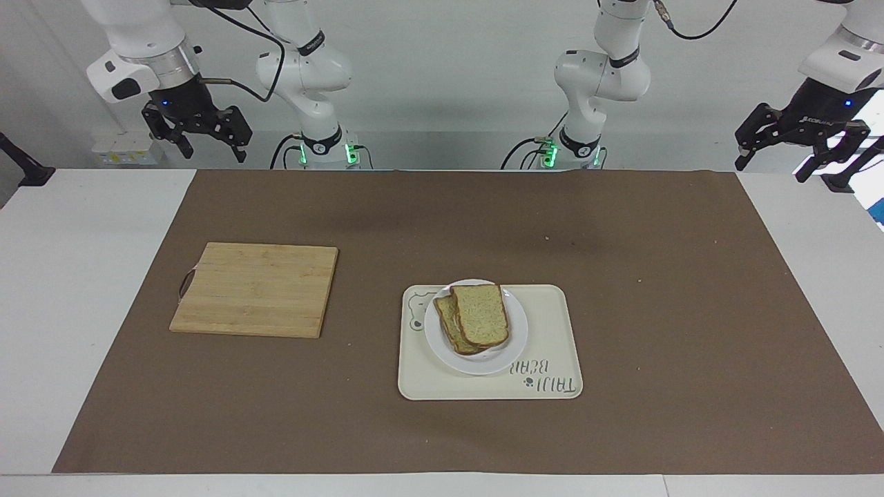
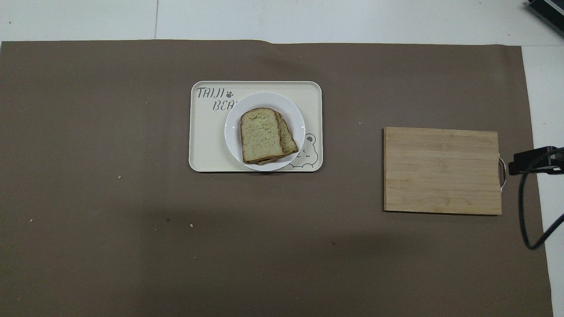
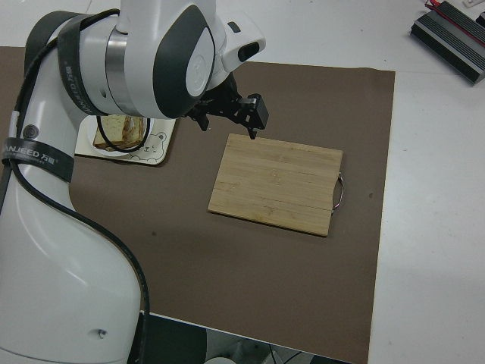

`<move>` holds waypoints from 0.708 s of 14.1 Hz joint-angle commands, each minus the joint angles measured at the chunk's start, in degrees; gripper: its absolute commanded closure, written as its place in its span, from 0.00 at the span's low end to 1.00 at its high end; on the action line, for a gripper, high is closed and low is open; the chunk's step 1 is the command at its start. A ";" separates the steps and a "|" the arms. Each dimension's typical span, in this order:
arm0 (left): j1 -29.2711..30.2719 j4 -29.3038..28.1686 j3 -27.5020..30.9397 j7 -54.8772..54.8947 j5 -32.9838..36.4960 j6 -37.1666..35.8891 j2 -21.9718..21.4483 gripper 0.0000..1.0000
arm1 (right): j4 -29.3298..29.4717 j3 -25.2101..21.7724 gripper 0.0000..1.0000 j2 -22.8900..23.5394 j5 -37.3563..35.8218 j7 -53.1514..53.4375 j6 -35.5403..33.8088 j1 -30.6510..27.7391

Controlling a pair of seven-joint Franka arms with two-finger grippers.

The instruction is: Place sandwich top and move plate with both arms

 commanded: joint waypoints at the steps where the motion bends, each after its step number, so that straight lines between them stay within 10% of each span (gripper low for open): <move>1: 0.52 -0.69 -0.43 -1.54 1.53 -3.53 -1.78 0.00 | 0.77 0.14 0.00 0.29 -0.14 -1.53 -0.89 -0.33; 10: 21.98 -0.77 -23.54 -4.43 4.61 -7.75 -5.48 0.00 | 0.77 0.14 0.00 0.29 -0.14 -1.53 -0.89 -0.33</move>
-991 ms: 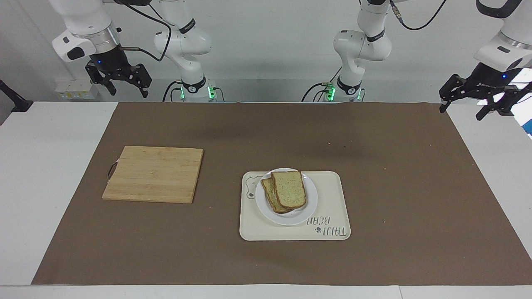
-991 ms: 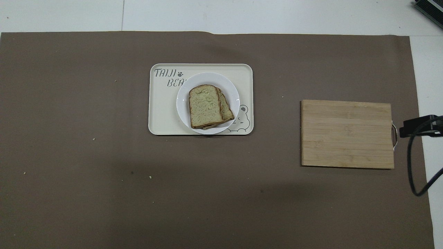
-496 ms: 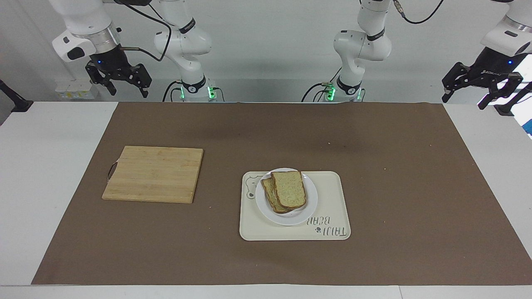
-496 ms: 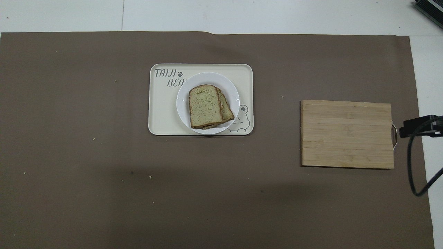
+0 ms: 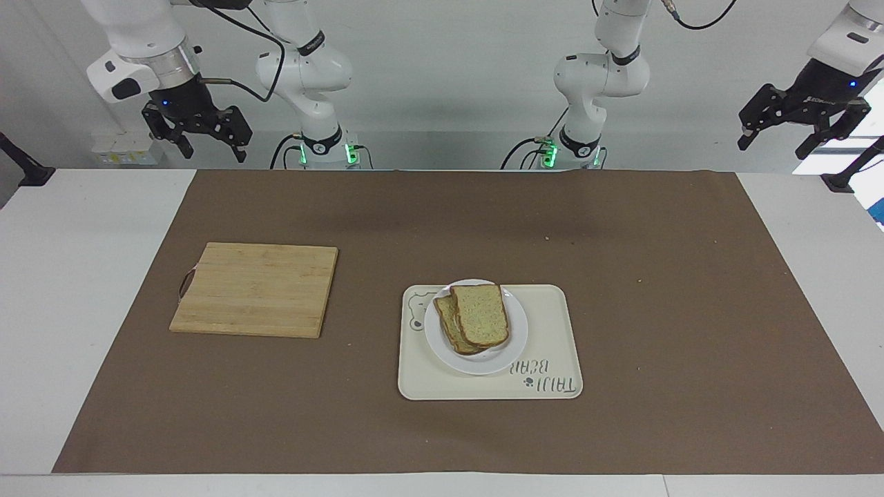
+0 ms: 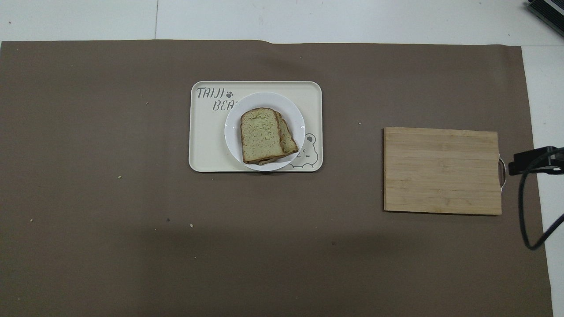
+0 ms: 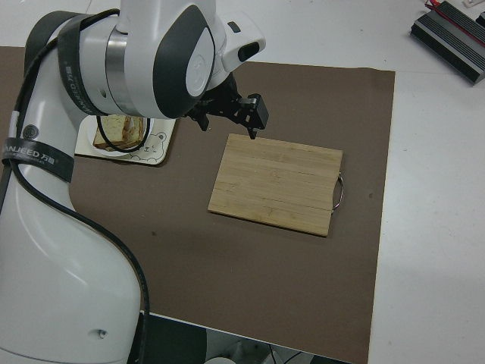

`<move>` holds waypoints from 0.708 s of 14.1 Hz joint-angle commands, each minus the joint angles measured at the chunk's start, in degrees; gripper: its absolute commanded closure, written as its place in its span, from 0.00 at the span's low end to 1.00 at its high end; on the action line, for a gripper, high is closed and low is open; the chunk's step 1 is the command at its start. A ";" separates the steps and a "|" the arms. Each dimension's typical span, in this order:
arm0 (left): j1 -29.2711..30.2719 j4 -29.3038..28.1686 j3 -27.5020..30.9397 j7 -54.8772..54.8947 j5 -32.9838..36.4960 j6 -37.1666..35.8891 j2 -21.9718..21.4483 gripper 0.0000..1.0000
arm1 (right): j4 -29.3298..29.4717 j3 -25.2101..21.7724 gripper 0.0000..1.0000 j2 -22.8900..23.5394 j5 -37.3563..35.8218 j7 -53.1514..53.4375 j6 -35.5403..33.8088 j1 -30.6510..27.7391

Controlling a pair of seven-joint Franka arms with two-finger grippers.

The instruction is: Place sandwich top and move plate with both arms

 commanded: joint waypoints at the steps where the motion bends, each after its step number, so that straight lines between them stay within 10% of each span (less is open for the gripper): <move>1: 1.65 -0.89 -2.73 -2.06 1.31 -2.21 -1.42 0.00 | 0.77 0.14 0.00 0.29 -0.14 -1.53 -0.89 -0.33; 10: 1.56 -4.67 -3.61 -3.39 2.36 -1.87 -4.15 0.00 | 0.77 0.14 0.00 0.29 -0.14 -1.53 -0.89 -0.33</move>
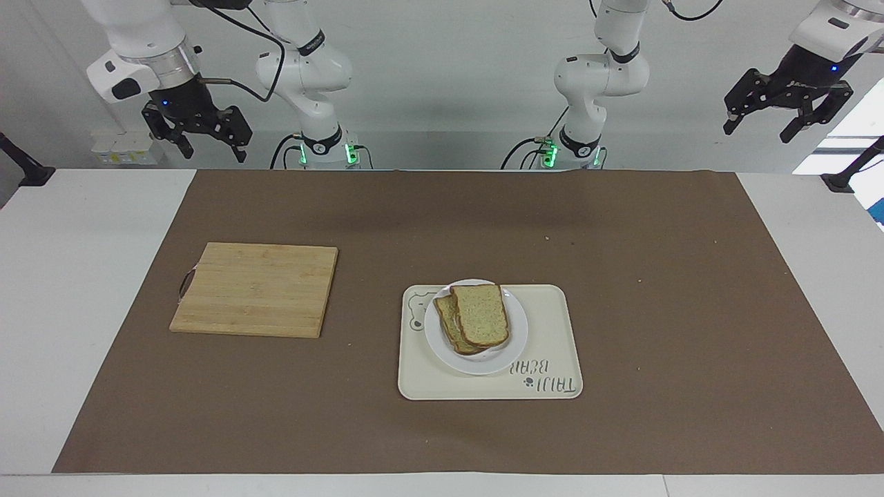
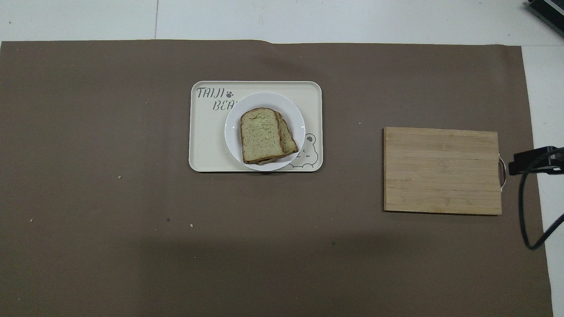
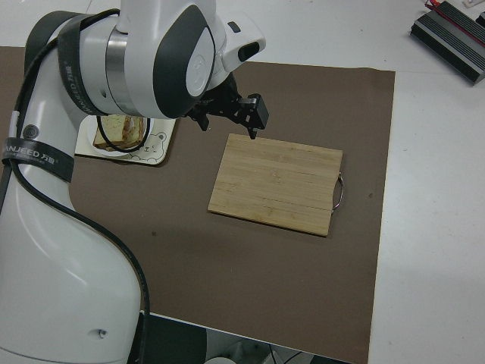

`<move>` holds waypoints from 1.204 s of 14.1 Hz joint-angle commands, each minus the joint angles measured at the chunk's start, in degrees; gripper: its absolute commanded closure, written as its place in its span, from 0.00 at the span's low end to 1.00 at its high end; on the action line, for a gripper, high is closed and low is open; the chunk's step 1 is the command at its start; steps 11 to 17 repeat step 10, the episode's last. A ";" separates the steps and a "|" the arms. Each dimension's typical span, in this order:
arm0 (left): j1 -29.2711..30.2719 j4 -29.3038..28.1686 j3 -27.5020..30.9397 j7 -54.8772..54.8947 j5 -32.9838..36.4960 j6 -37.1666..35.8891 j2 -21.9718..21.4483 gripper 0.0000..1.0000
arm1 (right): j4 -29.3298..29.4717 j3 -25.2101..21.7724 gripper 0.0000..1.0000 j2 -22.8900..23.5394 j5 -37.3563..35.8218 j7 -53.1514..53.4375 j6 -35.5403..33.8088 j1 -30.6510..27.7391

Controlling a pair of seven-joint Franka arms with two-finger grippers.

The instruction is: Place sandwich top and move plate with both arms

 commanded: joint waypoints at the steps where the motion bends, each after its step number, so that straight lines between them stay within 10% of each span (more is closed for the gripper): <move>1: 0.62 -2.16 -1.09 -0.73 1.28 0.01 -1.83 0.00 | 0.77 0.14 0.00 0.29 -0.14 -1.53 -0.89 -0.33; 17: 0.09 -2.33 -1.09 -0.64 1.46 0.36 -1.83 0.00 | 0.77 0.14 0.00 0.29 -0.14 -1.53 -0.89 -0.33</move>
